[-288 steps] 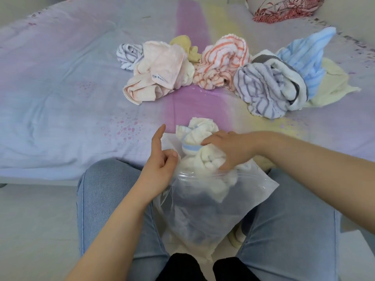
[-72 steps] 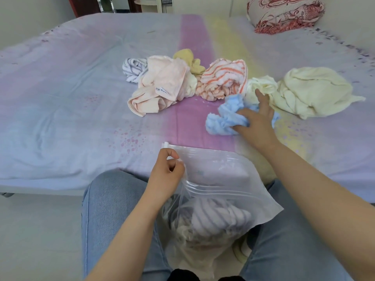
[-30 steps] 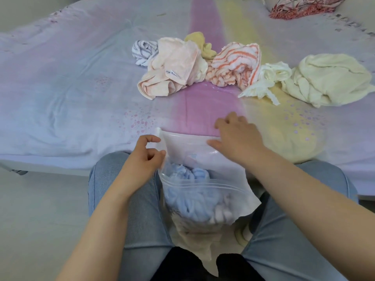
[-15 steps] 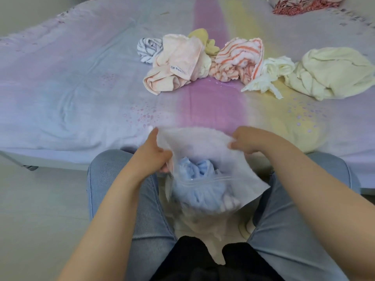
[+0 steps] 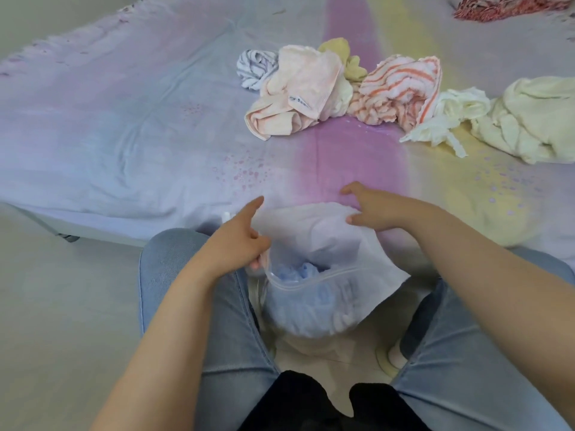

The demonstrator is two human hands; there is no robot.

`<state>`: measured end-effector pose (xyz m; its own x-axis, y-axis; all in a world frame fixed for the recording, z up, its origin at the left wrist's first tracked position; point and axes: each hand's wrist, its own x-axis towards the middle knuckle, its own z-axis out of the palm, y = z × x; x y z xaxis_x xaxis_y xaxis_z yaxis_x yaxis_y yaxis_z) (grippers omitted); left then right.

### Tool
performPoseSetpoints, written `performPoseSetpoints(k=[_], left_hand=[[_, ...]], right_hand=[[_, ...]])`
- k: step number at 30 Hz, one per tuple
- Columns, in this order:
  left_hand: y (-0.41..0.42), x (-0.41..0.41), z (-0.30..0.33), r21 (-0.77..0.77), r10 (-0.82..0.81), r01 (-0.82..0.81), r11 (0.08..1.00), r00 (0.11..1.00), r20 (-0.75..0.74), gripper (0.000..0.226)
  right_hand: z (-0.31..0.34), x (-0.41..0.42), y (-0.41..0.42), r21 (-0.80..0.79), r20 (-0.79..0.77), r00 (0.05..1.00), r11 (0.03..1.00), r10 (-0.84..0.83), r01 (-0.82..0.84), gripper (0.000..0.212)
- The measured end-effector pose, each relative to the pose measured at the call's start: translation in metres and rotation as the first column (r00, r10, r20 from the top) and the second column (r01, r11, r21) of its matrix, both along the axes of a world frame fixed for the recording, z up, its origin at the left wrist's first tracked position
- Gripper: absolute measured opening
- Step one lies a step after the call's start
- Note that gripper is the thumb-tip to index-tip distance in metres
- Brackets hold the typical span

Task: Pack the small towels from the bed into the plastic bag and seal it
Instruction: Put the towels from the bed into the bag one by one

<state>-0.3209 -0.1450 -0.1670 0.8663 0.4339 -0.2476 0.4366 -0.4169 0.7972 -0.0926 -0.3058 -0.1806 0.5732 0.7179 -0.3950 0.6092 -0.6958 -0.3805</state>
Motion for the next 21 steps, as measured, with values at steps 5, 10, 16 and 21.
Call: performPoseSetpoints(k=[5,10,16,21], left_hand=[[0.016,-0.001,0.014,0.039,0.117,-0.131,0.991,0.959,0.257,0.076],[0.043,0.002,-0.002,0.031,0.162,-0.176,0.984,0.953,0.255,0.071],[0.067,0.007,-0.026,0.058,0.206,-0.24,0.969,0.914,0.349,0.062],[0.07,0.009,-0.042,0.089,0.293,-0.374,0.923,0.835,0.465,0.047]], right_hand=[[0.01,0.004,0.017,0.245,0.082,0.996,0.969,-0.034,0.013,0.043],[0.024,0.002,0.048,0.045,0.06,0.995,0.995,0.085,-0.088,0.044],[0.029,0.031,0.117,0.338,0.297,0.952,0.941,-0.076,-0.031,0.048],[0.019,0.061,0.185,0.366,0.264,0.963,0.918,0.055,-0.153,0.082]])
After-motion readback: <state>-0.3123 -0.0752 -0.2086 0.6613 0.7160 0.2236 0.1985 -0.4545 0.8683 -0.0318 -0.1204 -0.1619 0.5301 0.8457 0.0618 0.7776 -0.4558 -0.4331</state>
